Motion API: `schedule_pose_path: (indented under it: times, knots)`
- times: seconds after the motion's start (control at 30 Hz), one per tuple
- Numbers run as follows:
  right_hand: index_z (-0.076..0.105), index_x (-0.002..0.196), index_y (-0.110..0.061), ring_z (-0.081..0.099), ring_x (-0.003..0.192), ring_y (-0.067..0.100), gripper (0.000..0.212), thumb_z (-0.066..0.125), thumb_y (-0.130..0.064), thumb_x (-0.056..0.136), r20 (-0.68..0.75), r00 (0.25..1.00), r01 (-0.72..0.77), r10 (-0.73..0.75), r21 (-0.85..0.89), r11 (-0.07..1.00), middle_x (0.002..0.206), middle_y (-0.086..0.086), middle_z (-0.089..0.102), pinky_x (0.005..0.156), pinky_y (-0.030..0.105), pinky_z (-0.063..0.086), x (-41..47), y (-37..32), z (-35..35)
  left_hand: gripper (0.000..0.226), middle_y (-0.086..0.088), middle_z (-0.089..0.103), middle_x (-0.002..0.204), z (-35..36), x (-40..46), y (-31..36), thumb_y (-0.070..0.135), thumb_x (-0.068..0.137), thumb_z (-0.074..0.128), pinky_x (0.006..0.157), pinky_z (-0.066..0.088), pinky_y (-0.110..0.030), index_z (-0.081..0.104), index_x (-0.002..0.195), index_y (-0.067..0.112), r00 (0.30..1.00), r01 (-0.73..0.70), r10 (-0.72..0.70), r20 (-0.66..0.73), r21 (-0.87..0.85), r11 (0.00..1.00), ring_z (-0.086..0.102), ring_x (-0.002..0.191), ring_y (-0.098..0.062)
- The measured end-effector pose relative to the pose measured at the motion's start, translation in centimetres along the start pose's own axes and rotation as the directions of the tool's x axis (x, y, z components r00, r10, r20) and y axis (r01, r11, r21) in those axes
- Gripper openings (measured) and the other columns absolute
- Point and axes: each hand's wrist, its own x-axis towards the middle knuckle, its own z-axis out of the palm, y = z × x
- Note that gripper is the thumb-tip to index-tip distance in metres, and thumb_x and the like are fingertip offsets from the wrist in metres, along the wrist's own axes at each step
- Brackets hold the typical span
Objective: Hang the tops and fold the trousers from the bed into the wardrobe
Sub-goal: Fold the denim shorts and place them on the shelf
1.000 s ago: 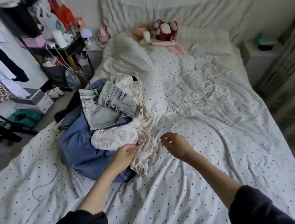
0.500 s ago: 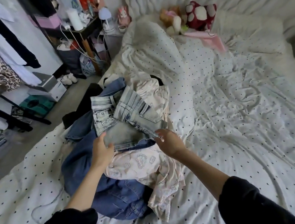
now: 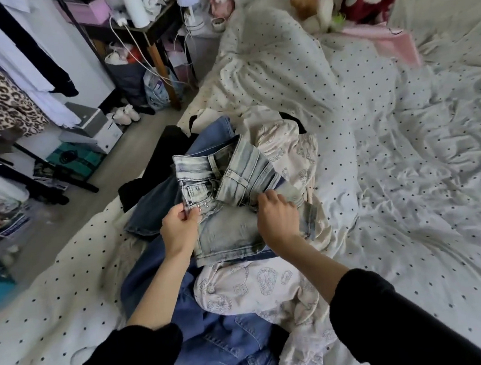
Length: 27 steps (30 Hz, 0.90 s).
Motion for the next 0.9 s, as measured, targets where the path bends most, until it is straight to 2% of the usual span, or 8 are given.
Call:
schedule_pose_path:
  times: [0.07, 0.23, 0.37, 0.53, 0.67, 0.77, 0.83, 0.9]
  knots:
    - [0.064, 0.096, -0.001, 0.063, 0.07, 0.03, 0.028, 0.054, 0.013, 0.073, -0.103, 0.994, -0.023, 0.031, 0.079, 0.997, 0.085, 0.014, 0.065, 0.048, 0.028, 0.039, -0.2, 0.2, -1.2, 0.016, -0.002, 0.054, 0.065, -0.2, -0.8, 0.4, 0.016, 0.088, 0.059, 0.065, 0.036, -0.031, 0.056, 0.077, 0.005, 0.998, -0.055, 0.055, 0.018, 0.0, 0.998, 0.045, 0.063, -0.016]
    - [0.063, 0.103, -0.007, 0.059, 0.073, 0.025, 0.024, 0.045, -0.004, 0.088, -0.112, 0.973, -0.158, 0.201, 0.306, 0.939, 0.097, 0.008, 0.066, 0.06, 0.028, 0.042, -2.5, 3.1, -5.4, 0.003, -0.009, 0.067, 0.081, -0.5, -4.5, 2.4, 0.014, 0.087, 0.059, 0.078, 0.048, -0.036, 0.062, 0.089, 0.014, 0.978, -0.164, 0.17, 0.122, -0.055, 0.985, 0.06, 0.078, -0.023]
    - [0.063, 0.102, -0.01, 0.065, 0.079, 0.029, 0.02, 0.049, -0.009, 0.089, -0.09, 0.937, -0.26, 0.338, 0.467, 0.845, 0.1, 0.009, 0.069, 0.067, 0.037, 0.053, -5.8, 5.7, -9.3, 0.009, -0.009, 0.067, 0.082, -0.4, -8.3, 5.7, 0.014, 0.086, 0.062, 0.074, 0.047, -0.033, 0.064, 0.094, 0.013, 0.927, -0.265, 0.275, 0.256, -0.077, 0.961, 0.058, 0.075, -0.02]
    - [0.064, 0.107, -0.008, 0.057, 0.072, 0.016, 0.022, 0.052, -0.011, 0.089, -0.082, 0.874, -0.375, 0.479, 0.512, 0.773, 0.093, 0.003, 0.066, 0.059, 0.025, 0.045, -13.0, 9.9, -14.2, 0.011, 0.0, 0.064, 0.078, 0.4, -14.7, 8.2, 0.016, 0.085, 0.064, 0.071, 0.043, -0.026, 0.064, 0.096, 0.016, 0.83, -0.35, 0.337, 0.444, -0.056, 0.935, 0.057, 0.074, -0.015]
    - [0.067, 0.102, -0.007, 0.063, 0.088, 0.025, 0.02, 0.056, -0.009, 0.085, -0.036, 0.784, -0.513, 0.62, 0.524, 0.68, 0.095, 0.009, 0.069, 0.071, 0.03, 0.049, -21.5, 15.1, -16.3, 0.009, -0.003, 0.06, 0.081, 2.6, -21.1, 8.1, 0.008, 0.087, 0.062, 0.065, 0.039, -0.017, 0.062, 0.096, 0.006, 0.727, -0.373, 0.33, 0.602, -0.058, 0.926, 0.052, 0.073, -0.016]
    - [0.068, 0.101, -0.008, 0.062, 0.088, 0.025, 0.021, 0.056, -0.007, 0.084, 0.042, 0.704, -0.627, 0.709, 0.506, 0.592, 0.094, 0.009, 0.07, 0.066, 0.026, 0.041, -28.4, 19.4, -16.2, 0.012, -0.007, 0.063, 0.09, 5.0, -26.3, 7.1, 0.008, 0.088, 0.06, 0.073, 0.044, -0.027, 0.061, 0.1, 0.012, 0.608, -0.405, 0.288, 0.74, -0.023, 0.914, 0.056, 0.081, -0.023]
    - [0.068, 0.099, -0.009, 0.061, 0.084, 0.024, 0.02, 0.056, -0.006, 0.084, 0.092, 0.661, -0.675, 0.745, 0.506, 0.537, 0.092, 0.009, 0.069, 0.064, 0.024, 0.038, -32.3, 21.7, -15.8, 0.01, -0.002, 0.062, 0.085, 6.5, -28.9, 6.3, 0.01, 0.089, 0.06, 0.07, 0.044, -0.027, 0.059, 0.091, 0.02, 0.556, -0.449, 0.274, 0.785, 0.006, 0.894, 0.055, 0.079, -0.023]
    - [0.068, 0.097, -0.009, 0.056, 0.078, 0.021, 0.017, 0.058, -0.006, 0.084, 0.118, 0.601, -0.711, 0.79, 0.53, 0.462, 0.089, 0.009, 0.066, 0.057, 0.024, 0.038, -35.9, 23.8, -15.6, 0.021, 0.001, 0.059, 0.081, 7.9, -31.5, 5.9, 0.009, 0.089, 0.059, 0.069, 0.046, -0.027, 0.053, 0.082, 0.028, 0.513, -0.506, 0.264, 0.817, 0.04, 0.862, 0.053, 0.078, -0.02]
